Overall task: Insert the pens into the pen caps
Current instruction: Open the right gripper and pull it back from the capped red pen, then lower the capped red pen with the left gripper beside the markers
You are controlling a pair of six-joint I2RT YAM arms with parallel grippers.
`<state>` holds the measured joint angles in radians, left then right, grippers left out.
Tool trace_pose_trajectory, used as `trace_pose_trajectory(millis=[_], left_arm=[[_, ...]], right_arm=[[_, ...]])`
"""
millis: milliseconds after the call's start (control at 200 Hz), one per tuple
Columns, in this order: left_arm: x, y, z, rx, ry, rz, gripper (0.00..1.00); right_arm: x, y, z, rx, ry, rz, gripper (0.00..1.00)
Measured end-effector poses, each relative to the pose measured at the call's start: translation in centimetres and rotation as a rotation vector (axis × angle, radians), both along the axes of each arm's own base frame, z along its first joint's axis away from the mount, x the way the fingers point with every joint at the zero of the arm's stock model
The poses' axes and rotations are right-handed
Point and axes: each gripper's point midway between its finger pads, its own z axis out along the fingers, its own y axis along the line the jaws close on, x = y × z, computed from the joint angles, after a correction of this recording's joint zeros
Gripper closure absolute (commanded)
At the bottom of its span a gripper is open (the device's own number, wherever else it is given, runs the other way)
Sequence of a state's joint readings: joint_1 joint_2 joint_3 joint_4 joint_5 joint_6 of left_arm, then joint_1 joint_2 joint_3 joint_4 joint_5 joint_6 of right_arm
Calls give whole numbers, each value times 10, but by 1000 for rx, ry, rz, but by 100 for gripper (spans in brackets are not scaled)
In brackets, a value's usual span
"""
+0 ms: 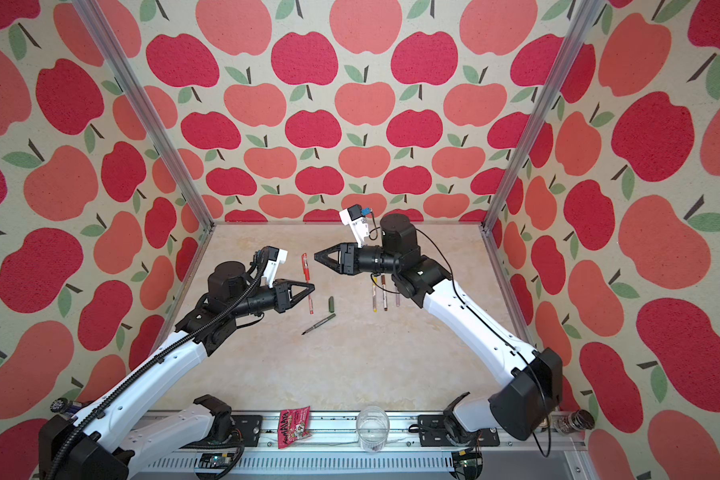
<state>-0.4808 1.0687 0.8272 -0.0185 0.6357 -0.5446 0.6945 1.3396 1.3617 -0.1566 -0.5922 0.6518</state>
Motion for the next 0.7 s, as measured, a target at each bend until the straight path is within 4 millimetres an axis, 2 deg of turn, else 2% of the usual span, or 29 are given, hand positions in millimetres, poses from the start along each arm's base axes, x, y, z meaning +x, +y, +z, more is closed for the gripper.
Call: trace_pose_trajectory(millis=[105, 175, 275, 470, 605, 700], left_arm=[[13, -16, -26, 61, 81, 42, 92], [22, -27, -42, 107, 131, 72, 92], [35, -43, -61, 172, 198, 115, 92], [67, -75, -101, 322, 348, 193, 93], [84, -93, -137, 438, 440, 228, 93], [90, -104, -161, 512, 496, 242, 93]], right_arm=[[3, -43, 14, -48, -77, -169, 60], [6, -71, 12, -85, -100, -271, 60], [15, -108, -10, -164, -81, -409, 60], [36, -170, -72, -388, 55, -628, 58], [42, -208, -95, -472, 120, -729, 57], [38, -225, -107, -505, 149, -761, 57]])
